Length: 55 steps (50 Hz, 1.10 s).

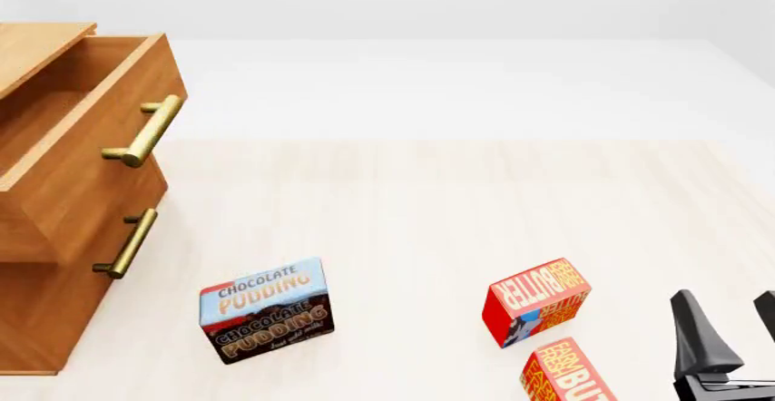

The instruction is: Put the bowl in the top drawer of the cabinet.

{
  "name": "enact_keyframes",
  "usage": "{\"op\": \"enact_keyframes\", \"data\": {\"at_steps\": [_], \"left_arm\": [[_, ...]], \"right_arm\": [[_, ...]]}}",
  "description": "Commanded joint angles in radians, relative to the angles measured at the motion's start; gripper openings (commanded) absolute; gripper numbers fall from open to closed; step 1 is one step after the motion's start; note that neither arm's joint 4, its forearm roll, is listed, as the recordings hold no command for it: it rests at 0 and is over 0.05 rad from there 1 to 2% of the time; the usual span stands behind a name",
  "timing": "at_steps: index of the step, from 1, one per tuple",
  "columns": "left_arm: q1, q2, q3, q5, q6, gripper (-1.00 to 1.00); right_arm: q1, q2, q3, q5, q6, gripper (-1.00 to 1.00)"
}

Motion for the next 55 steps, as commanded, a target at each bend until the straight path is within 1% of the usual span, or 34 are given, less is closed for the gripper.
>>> {"op": "enact_keyframes", "data": {"at_steps": [1,3,7,8,10,14,15,17,18,19,20,21,26,28,30,32,33,35,38,47,50,55], "left_arm": [[0.047,-0.006,-0.022,-0.01,-0.008,-1.0],[0.059,-0.007,-0.026,-0.009,-0.022,-1.0],[0.071,-0.022,-0.004,-0.018,0.0,-1.0],[0.081,-0.024,-0.008,-0.022,-0.021,-1.0],[0.088,-0.028,-0.027,-0.02,-0.026,-1.0],[0.102,-0.036,-0.025,-0.027,-0.027,-1.0],[0.112,-0.027,-0.023,-0.02,-0.041,-1.0],[0.113,-0.042,-0.006,-0.04,-0.038,-1.0],[0.104,-0.041,0.003,-0.037,-0.048,-1.0],[0.101,-0.045,0.011,-0.041,-0.041,-1.0],[0.104,-0.053,0.014,-0.049,-0.036,-1.0],[0.106,-0.055,0.012,-0.051,-0.049,-1.0],[0.124,-0.065,0.013,-0.053,-0.065,-1.0],[0.125,-0.07,0.014,-0.055,-0.061,-1.0],[0.145,-0.083,0.022,-0.066,-0.082,-1.0],[0.14,-0.088,0.036,-0.065,-0.072,-1.0],[0.166,-0.091,0.036,-0.072,-0.088,-1.0],[0.16,-0.093,0.033,-0.068,-0.088,-1.0],[0.198,-0.097,0.025,-0.074,-0.113,-1.0],[0.211,-0.12,0.051,-0.087,-0.119,-1.0],[0.224,-0.128,0.062,-0.101,-0.137,-1.0],[0.238,-0.149,0.095,-0.124,-0.146,-1.0]], "right_arm": [[0.0,0.0,0.0,-0.001,0.0,1.0],[0.001,-0.001,0.0,-0.002,0.001,1.0],[0.0,-0.001,0.0,-0.002,0.001,1.0],[0.002,-0.001,0.0,-0.002,0.001,1.0],[0.001,-0.001,0.0,-0.002,0.001,1.0],[0.001,-0.001,0.0,-0.003,0.0,1.0],[0.002,-0.001,0.0,-0.003,0.001,1.0],[0.002,-0.001,0.0,-0.003,0.001,1.0],[0.001,-0.001,0.0,-0.003,0.0,1.0],[0.002,-0.001,0.0,-0.004,0.001,1.0],[0.003,-0.001,0.0,-0.004,0.001,1.0],[0.002,-0.002,0.0,-0.006,0.002,1.0],[0.003,-0.002,0.0,-0.006,0.003,1.0],[0.003,-0.002,0.0,-0.006,0.003,1.0],[0.004,-0.002,0.0,-0.006,0.004,1.0],[0.003,-0.002,0.0,-0.006,0.004,1.0],[0.002,-0.002,0.0,-0.006,0.003,1.0],[0.002,-0.002,0.0,-0.006,0.004,1.0],[0.002,-0.002,0.0,-0.006,0.003,1.0],[0.002,-0.002,0.0,-0.007,0.002,1.0],[0.001,-0.002,0.0,-0.007,0.002,1.0],[0.0,-0.002,0.0,-0.007,0.002,1.0]]}}
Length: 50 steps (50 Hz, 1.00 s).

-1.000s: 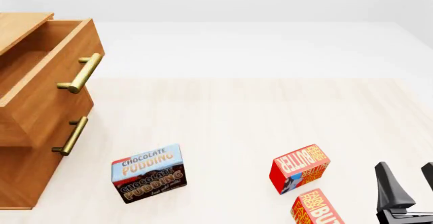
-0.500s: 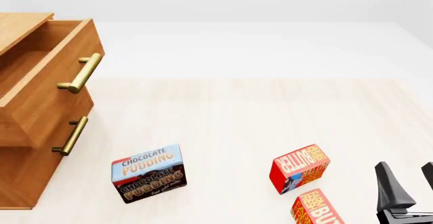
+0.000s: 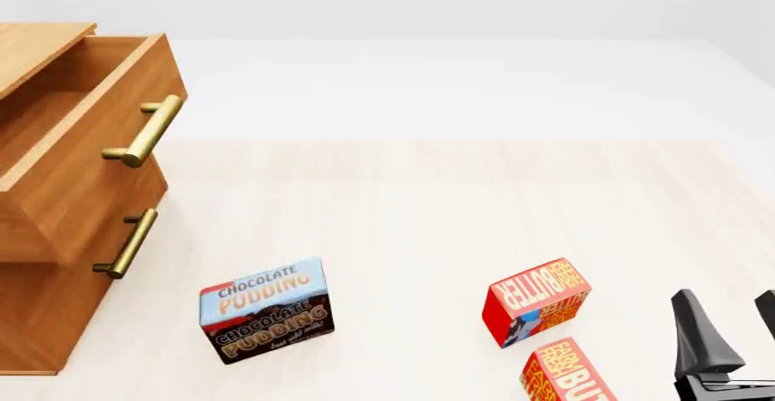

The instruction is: Put the bowl in the top drawer of the cabinet.

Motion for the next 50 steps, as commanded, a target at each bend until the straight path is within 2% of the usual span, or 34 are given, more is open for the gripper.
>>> {"op": "enact_keyframes", "data": {"at_steps": [1,17,41,45,50], "left_arm": [[0.046,-0.037,0.039,-0.043,-0.032,-1.0],[0.077,-0.066,0.095,-0.078,-0.071,-1.0],[0.077,-0.066,0.095,-0.078,-0.071,-1.0],[0.091,-0.052,0.087,-0.08,-0.074,-1.0],[0.15,-0.014,0.079,-0.059,-0.093,-1.0]], "right_arm": [[-0.001,0.0,0.0,-0.001,0.0,1.0],[-0.003,-0.001,0.0,-0.011,-0.003,1.0],[-0.003,-0.001,0.0,-0.011,-0.003,1.0],[-0.004,-0.001,0.0,-0.008,0.0,1.0],[-0.001,-0.001,0.0,-0.008,0.0,1.0]]}}
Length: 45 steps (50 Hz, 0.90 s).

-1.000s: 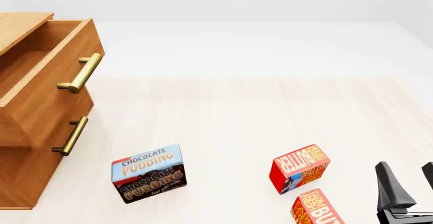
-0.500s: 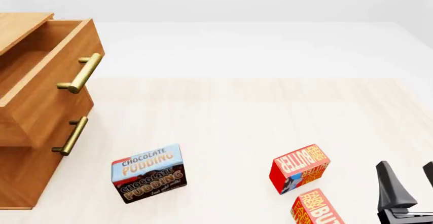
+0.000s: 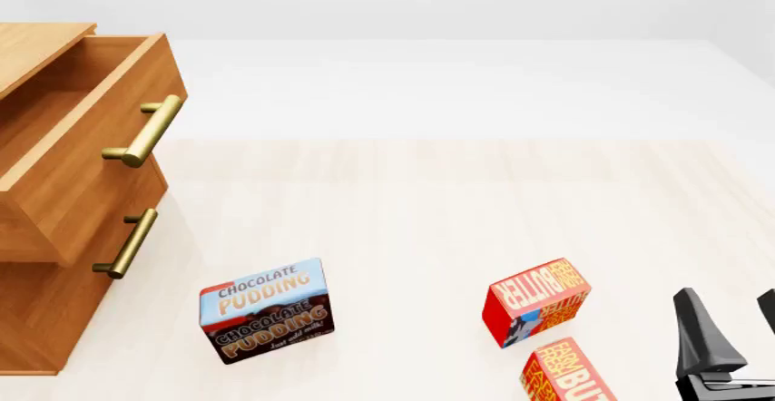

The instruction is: Put the bowl in the top drawer of the cabinet.

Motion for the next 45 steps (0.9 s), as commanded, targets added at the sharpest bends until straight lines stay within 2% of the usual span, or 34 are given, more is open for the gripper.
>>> {"op": "enact_keyframes", "data": {"at_steps": [1,5,7,13,23,29,31,32,34,39,45], "left_arm": [[0.057,0.039,-0.018,0.015,-0.017,-1.0],[0.093,0.076,-0.034,0.023,-0.06,-1.0],[0.102,0.08,-0.036,0.023,-0.049,-1.0],[0.13,0.106,-0.044,0.035,-0.084,-1.0],[0.172,0.142,-0.066,0.035,-0.098,-1.0],[0.212,0.175,-0.107,0.051,-0.129,-1.0],[0.22,0.186,-0.12,0.054,-0.126,-1.0],[0.224,0.181,-0.129,0.04,-0.097,-1.0],[0.231,0.196,-0.131,0.038,-0.114,-1.0],[0.274,0.239,-0.165,0.027,-0.092,-1.0],[0.329,0.286,-0.18,0.047,-0.128,-1.0]], "right_arm": [[0.002,0.0,0.0,0.001,0.001,1.0],[0.003,0.0,0.0,0.0,0.0,1.0],[0.004,0.0,0.0,-0.001,0.0,1.0],[0.005,0.0,0.0,-0.001,0.0,1.0],[0.006,0.0,0.0,-0.002,-0.001,1.0],[0.005,0.0,0.0,-0.002,-0.002,1.0],[0.005,0.0,0.0,-0.002,-0.002,1.0],[0.005,0.0,0.0,-0.003,-0.002,1.0],[0.005,0.0,0.0,-0.003,-0.002,1.0],[0.006,0.0,0.0,-0.004,-0.001,1.0],[0.006,0.0,0.0,-0.004,-0.001,1.0]]}}
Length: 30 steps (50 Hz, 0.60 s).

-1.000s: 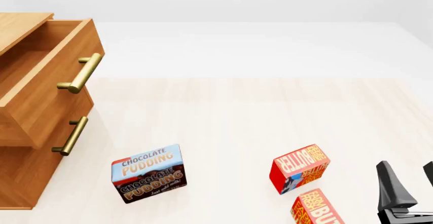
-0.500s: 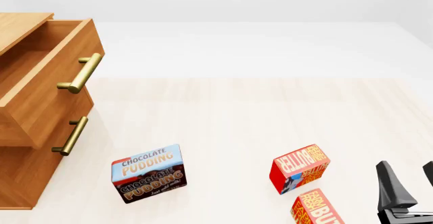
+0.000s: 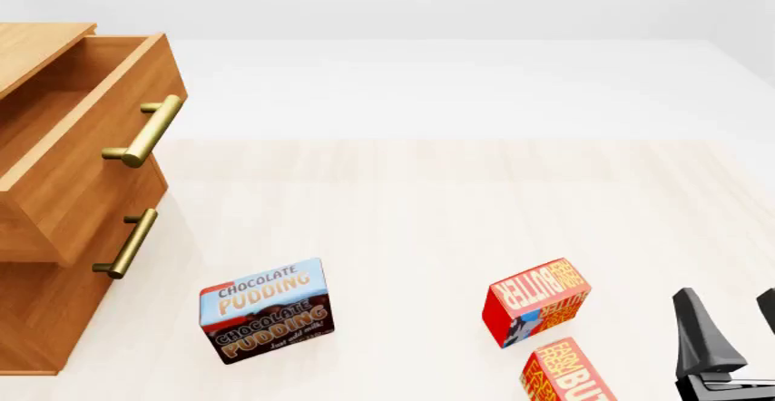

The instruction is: Put the bowl in the top drawer of the cabinet.

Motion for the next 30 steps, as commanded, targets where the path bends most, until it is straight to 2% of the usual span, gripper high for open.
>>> {"op": "enact_keyframes", "data": {"at_steps": [1,14,26,27,30], "left_arm": [[0.084,0.075,-0.05,0.01,-0.025,-1.0],[0.143,0.167,-0.056,0.055,-0.131,-1.0],[0.177,0.215,-0.024,0.003,-0.192,-1.0],[0.181,0.221,-0.014,-0.004,-0.219,-1.0],[0.191,0.235,-0.014,-0.013,-0.233,-1.0]], "right_arm": [[0.0,0.0,0.0,-0.001,0.001,1.0],[0.003,0.0,0.0,-0.004,-0.001,1.0],[0.001,0.0,0.0,-0.005,0.0,1.0],[0.001,0.0,0.0,-0.005,0.0,1.0],[0.001,0.0,0.0,-0.005,-0.001,1.0]]}}
